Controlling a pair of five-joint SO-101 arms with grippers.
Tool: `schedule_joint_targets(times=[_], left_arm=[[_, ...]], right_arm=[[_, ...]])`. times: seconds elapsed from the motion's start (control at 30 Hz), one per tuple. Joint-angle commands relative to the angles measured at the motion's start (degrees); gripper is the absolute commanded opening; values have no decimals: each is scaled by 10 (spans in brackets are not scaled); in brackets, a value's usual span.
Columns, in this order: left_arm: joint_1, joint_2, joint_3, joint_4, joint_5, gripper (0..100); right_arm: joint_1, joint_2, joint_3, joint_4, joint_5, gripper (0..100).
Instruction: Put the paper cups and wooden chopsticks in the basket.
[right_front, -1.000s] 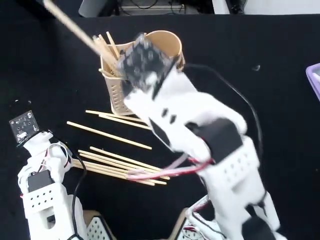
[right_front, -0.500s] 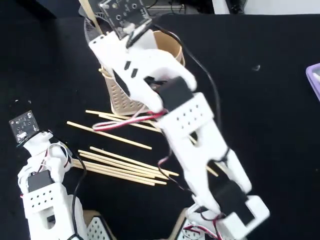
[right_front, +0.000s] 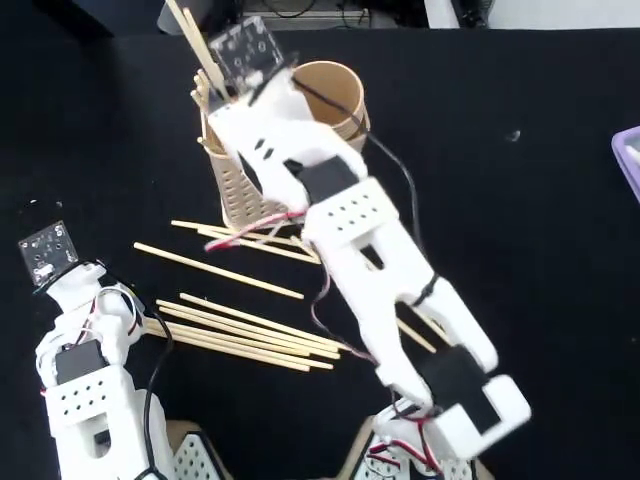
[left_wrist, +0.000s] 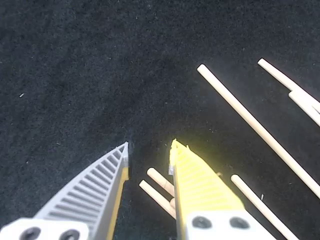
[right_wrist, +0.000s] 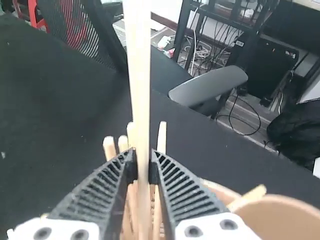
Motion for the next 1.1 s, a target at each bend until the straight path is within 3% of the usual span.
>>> schedule_joint_targets(times=[0.0, 0.23, 0.43, 0.53, 0.7, 0.9, 1.07], left_arm=[[7, -5, -4, -5, 4, 145], [7, -5, -4, -5, 4, 145], [7, -5, -4, -5, 4, 145], [7, -5, -4, -5, 4, 145], [7, -5, -4, -5, 4, 145], [7, -5, -4, -6, 4, 145], [7, -5, -4, -5, 4, 145]], right_arm=[[12, -81, 78, -79, -2, 13], [-3, -126, 56, 22, -14, 203], [-7, -188, -8, 157, -12, 158], [-25, -235, -10, 290, -2, 141], [-106, -286, 80, 505, 77, 142], [-138, -293, 334, 462, 138, 189], [-152, -271, 437, 441, 166, 217]])
